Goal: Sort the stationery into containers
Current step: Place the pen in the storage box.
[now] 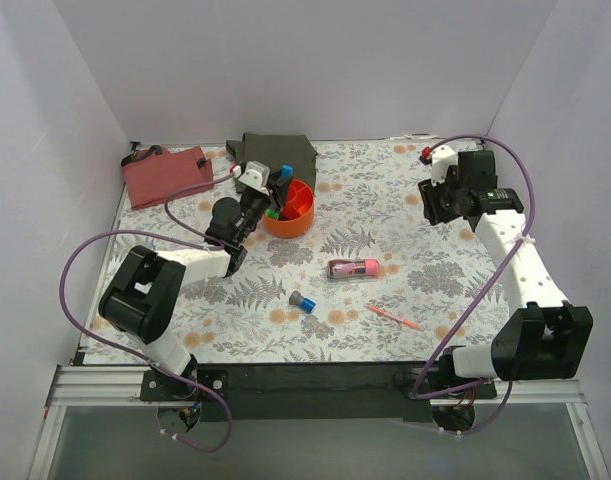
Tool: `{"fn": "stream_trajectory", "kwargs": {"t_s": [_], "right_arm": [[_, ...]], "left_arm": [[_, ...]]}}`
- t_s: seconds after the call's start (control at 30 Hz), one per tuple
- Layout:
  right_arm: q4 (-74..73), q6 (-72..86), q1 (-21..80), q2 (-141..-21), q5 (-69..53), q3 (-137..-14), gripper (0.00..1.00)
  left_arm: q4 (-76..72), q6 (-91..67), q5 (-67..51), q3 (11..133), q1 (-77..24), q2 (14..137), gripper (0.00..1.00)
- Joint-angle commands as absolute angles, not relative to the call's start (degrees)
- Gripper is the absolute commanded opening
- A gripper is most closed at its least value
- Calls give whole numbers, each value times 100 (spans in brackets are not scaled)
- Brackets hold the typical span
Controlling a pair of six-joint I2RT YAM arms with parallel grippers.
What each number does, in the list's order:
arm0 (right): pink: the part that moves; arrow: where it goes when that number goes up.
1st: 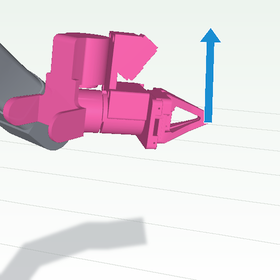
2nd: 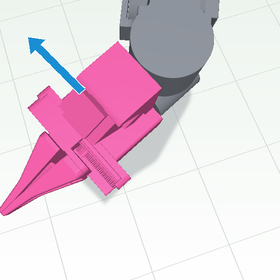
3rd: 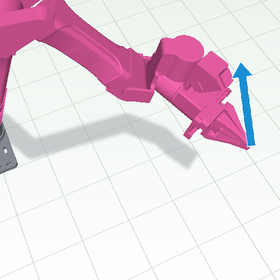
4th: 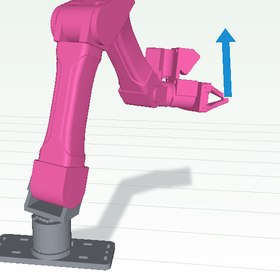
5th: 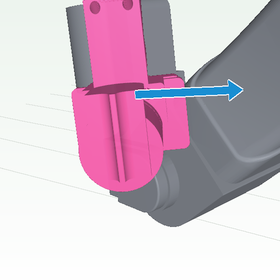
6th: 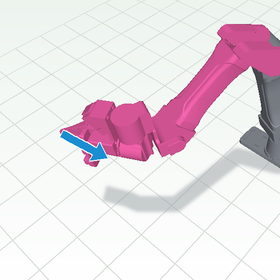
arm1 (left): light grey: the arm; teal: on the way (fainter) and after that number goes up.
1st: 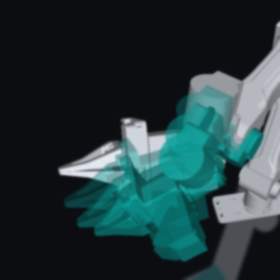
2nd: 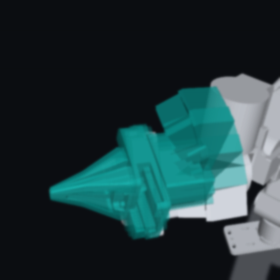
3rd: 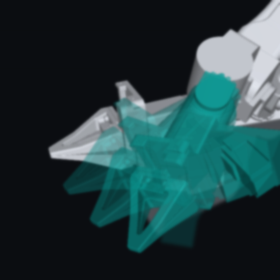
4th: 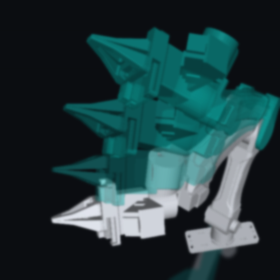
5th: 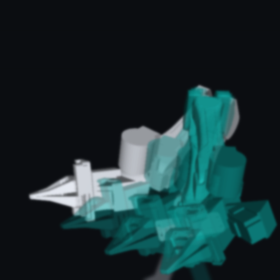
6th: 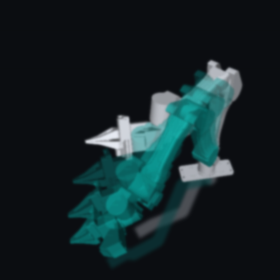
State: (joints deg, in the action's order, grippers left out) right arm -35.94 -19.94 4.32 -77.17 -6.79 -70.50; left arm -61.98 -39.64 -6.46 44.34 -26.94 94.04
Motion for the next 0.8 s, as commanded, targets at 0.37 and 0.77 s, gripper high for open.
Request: {"fn": "stream_trajectory", "kwargs": {"t_s": [0.37,0.77], "right_arm": [[-3577,-2136,457,-7734,-598,-6829,46],[-3516,-2127,457,-7717,-650,-6540,46]], "left_arm": [[-7453,-3744,-826,3876,-2707,9800,0],[-7637,-3779,-905,3788,-2716,10160,0]]}}
